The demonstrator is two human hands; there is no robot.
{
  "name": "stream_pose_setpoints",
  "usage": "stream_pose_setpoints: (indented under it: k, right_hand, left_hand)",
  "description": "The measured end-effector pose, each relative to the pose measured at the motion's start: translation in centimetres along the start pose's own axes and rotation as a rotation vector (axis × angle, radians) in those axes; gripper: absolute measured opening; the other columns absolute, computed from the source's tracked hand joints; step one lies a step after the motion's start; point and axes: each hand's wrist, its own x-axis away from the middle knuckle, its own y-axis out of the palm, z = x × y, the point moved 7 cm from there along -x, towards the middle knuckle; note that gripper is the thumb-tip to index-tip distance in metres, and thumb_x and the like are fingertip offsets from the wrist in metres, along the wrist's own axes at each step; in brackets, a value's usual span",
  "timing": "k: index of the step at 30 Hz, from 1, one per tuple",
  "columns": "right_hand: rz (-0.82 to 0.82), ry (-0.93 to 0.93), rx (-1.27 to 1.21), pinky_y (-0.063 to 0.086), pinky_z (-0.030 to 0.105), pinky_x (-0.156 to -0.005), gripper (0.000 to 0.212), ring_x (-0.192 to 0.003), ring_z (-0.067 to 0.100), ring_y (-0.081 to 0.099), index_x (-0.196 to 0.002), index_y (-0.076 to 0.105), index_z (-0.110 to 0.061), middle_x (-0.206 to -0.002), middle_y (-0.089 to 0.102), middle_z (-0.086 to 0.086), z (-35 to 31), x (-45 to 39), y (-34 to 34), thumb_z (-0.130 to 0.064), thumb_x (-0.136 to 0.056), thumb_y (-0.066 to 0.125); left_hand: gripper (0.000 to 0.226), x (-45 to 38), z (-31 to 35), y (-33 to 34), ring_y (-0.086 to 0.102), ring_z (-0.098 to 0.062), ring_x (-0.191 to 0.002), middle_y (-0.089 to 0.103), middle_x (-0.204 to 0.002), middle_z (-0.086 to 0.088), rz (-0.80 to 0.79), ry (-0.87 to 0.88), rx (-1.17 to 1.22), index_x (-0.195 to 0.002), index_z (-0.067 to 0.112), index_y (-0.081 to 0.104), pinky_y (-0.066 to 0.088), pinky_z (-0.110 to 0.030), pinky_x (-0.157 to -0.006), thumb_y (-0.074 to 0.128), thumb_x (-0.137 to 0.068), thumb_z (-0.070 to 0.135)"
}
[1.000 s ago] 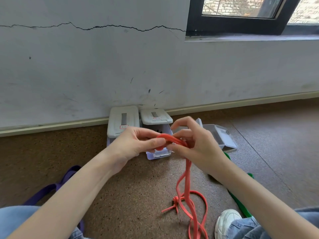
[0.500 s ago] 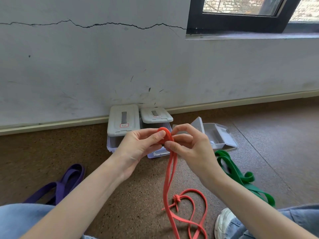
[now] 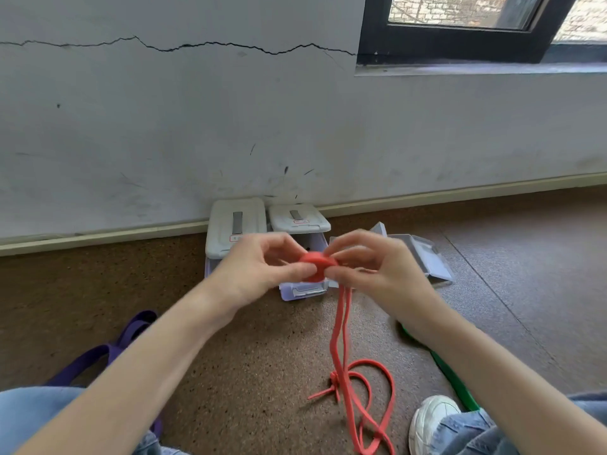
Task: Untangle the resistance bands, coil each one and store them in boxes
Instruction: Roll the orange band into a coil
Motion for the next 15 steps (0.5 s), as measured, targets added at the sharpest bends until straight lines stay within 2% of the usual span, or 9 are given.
stream_pose_setpoints:
  k: [1, 3, 6, 8, 10, 12, 14, 15]
  right_hand:
    - [0.025, 0.042, -0.137, 0.057, 0.025, -0.069, 0.021, -0.077, 0.012, 0.071, -0.086, 0.063, -0.022, -0.082, 0.075, -0.002, 0.1, 0.0, -0.4, -0.015, -0.071, 0.076]
    - [0.066, 0.041, -0.26, 0.058, 0.031, -0.068, 0.02, -0.076, 0.019, 0.072, -0.083, 0.061, -0.02, -0.082, 0.075, 0.002, 0.2, 0.2, -0.2, -0.023, -0.067, 0.074]
    - [0.126, 0.01, -0.237, 0.058, 0.028, -0.067, 0.026, -0.073, 0.016, 0.072, -0.085, 0.059, -0.015, -0.08, 0.075, 0.001, 0.2, 0.7, 0.9, -0.028, -0.067, 0.073]
    - [0.167, 0.015, -0.186, 0.055, 0.022, -0.063, 0.025, -0.07, 0.012, 0.071, -0.086, 0.058, -0.015, -0.078, 0.074, 0.0, 0.6, 0.8, 1.0, -0.022, -0.071, 0.076]
    - [0.196, 0.03, -0.166, 0.053, 0.022, -0.061, 0.022, -0.069, 0.013, 0.071, -0.084, 0.057, -0.016, -0.077, 0.074, 0.002, 1.1, 0.9, 0.9, -0.017, -0.073, 0.076]
    - [0.207, 0.027, -0.171, 0.053, 0.023, -0.062, 0.02, -0.07, 0.012, 0.07, -0.084, 0.059, -0.019, -0.077, 0.073, 0.004, 1.3, 1.0, 0.5, -0.012, -0.073, 0.076]
    - [0.203, -0.012, -0.147, 0.054, 0.026, -0.069, 0.021, -0.075, 0.011, 0.069, -0.086, 0.064, -0.022, -0.078, 0.072, 0.001, 0.9, 1.0, 0.2, -0.008, -0.075, 0.074]
    - [0.186, -0.035, -0.11, 0.055, 0.028, -0.074, 0.023, -0.079, 0.01, 0.068, -0.088, 0.066, -0.024, -0.08, 0.072, -0.002, 0.5, 0.9, 0.2, -0.006, -0.077, 0.072]
  left_hand:
    - [0.02, -0.1, 0.1, -0.6, 0.071, -0.011, -0.076, 0.075, -0.081, -0.003, 0.016, -0.021, 0.15, -0.08, 0.013, 0.067, 0.053, -0.015, -0.066, 0.075, -0.063, 0.02]
    - [0.022, -0.2, 0.2, -0.9, 0.072, -0.016, -0.078, 0.075, -0.083, -0.009, 0.044, -0.051, 0.377, -0.082, 0.008, 0.066, 0.054, -0.016, -0.066, 0.073, -0.062, 0.016]
    - [0.026, -0.2, -0.3, -0.1, 0.072, -0.017, -0.078, 0.075, -0.083, -0.01, 0.086, -0.078, 0.466, -0.086, 0.004, 0.066, 0.055, -0.018, -0.066, 0.071, -0.063, 0.014]
    - [0.026, 0.0, -0.8, 0.6, 0.072, -0.016, -0.077, 0.075, -0.083, -0.009, 0.105, -0.093, 0.481, -0.086, 0.005, 0.067, 0.055, -0.017, -0.064, 0.071, -0.063, 0.015]
    - [0.022, 0.2, -1.3, 1.1, 0.071, -0.013, -0.073, 0.075, -0.08, -0.005, 0.109, -0.093, 0.46, -0.082, 0.01, 0.069, 0.053, -0.016, -0.061, 0.072, -0.062, 0.018]
    - [0.015, 0.3, -1.5, 1.2, 0.071, -0.009, -0.072, 0.074, -0.079, 0.003, 0.103, -0.083, 0.333, -0.075, 0.022, 0.071, 0.053, -0.019, -0.063, 0.073, -0.061, 0.027]
    - [0.012, 0.3, -1.6, 1.1, 0.069, -0.008, -0.076, 0.073, -0.078, 0.008, 0.081, -0.071, 0.155, -0.07, 0.031, 0.072, 0.052, -0.023, -0.072, 0.075, -0.059, 0.034]
    - [0.011, 0.3, -1.6, 1.1, 0.067, -0.006, -0.076, 0.072, -0.076, 0.008, 0.057, -0.066, 0.091, -0.069, 0.034, 0.072, 0.051, -0.021, -0.072, 0.077, -0.059, 0.034]
